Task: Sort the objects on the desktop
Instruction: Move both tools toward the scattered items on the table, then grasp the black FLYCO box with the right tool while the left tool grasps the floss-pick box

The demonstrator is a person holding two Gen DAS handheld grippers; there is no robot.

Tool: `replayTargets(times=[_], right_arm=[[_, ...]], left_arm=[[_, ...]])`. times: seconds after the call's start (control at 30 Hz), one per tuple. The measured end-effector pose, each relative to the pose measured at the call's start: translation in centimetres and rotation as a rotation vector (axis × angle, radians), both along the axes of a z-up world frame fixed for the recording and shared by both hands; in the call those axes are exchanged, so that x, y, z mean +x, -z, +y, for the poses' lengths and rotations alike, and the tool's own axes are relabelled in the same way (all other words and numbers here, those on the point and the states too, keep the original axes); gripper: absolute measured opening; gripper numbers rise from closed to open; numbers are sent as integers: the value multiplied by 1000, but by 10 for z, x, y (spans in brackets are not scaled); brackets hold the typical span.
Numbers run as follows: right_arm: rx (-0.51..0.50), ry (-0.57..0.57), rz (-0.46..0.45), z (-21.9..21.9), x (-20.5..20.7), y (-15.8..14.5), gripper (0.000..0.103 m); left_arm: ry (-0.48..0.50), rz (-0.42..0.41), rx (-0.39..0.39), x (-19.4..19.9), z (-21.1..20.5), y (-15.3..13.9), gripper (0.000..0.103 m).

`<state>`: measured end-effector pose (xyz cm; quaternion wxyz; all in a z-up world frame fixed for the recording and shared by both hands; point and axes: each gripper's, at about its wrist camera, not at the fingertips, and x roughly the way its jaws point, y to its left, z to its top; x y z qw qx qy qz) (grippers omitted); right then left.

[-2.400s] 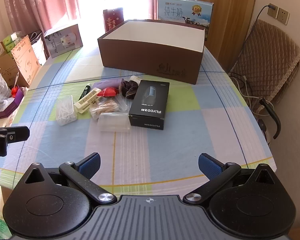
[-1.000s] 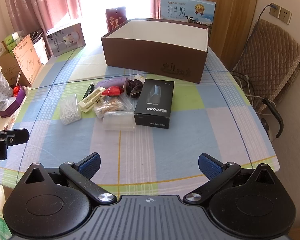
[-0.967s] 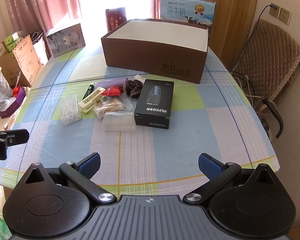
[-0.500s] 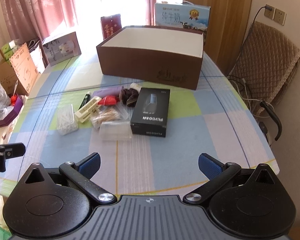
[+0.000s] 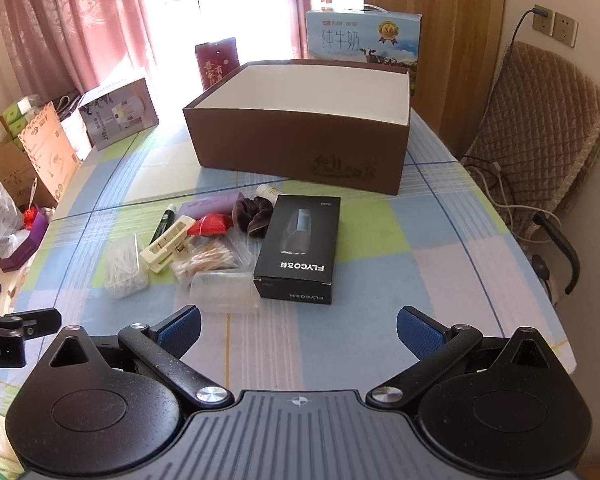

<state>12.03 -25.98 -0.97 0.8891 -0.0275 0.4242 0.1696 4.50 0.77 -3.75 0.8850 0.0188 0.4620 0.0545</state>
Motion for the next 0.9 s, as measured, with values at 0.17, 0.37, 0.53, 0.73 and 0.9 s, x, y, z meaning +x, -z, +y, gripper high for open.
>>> replayTargets(times=[0.17,0.37,0.53,0.73,0.9], right_arm=[[13,-10,19,0,13,13,101],[27,-15,44,3,31,29,101],[28,-17,50,8,47,41,101],[7,-10,59,17,72,57,101],[-16,-11,59,26,89,70,101]], left_arm=[[-19,16,-26,18,4,10,102],[-40,37,-36,39,9,25,102],[-54,43,-37,56,15,36,102],[-51,44,-27,78,22,47,102],[-60,57,-28,94,28,57,101]])
